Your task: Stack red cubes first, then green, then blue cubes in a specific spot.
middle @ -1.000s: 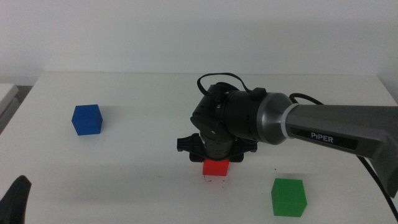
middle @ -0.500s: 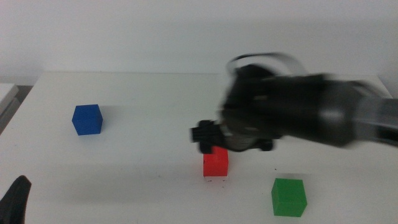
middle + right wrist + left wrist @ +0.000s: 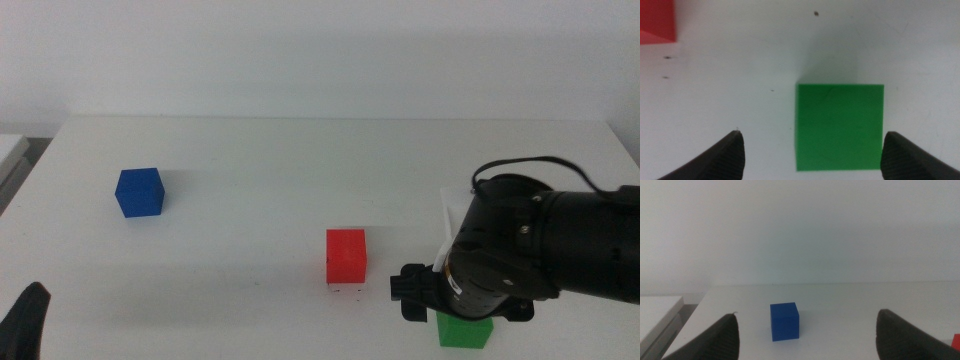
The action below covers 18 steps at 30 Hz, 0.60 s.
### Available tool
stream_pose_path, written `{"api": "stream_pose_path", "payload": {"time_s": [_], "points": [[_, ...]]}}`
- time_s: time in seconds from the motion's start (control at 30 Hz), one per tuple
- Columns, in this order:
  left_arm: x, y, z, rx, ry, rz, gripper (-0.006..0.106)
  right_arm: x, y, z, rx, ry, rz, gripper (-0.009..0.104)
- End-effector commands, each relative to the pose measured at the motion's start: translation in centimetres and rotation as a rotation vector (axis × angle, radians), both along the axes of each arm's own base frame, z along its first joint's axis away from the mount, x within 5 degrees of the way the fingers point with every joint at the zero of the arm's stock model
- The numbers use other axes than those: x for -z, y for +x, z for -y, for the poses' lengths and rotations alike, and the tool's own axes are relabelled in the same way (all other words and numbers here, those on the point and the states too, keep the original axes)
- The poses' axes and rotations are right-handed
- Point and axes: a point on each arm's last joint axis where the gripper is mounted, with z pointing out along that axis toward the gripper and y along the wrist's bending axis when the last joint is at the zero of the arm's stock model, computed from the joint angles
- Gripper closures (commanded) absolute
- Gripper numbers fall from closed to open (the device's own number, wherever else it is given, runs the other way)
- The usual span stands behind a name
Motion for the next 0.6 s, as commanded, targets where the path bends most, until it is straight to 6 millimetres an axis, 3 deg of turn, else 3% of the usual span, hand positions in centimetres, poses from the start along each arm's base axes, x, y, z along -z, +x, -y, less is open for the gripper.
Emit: {"api": "stream_pose_path", "payload": {"time_s": [0.0, 0.57], "points": [[-0.2, 0.0, 0.0, -0.002, -0.002, 0.017, 0.007, 0.7, 0.4, 0.3, 0.016, -0.016, -0.012, 0.002], [-0.2, 0.0, 0.0, -0.002, -0.002, 0.017, 0.007, 1.9, 0.7, 0.8, 0.025, -0.044, -0.036, 0.002]]}}
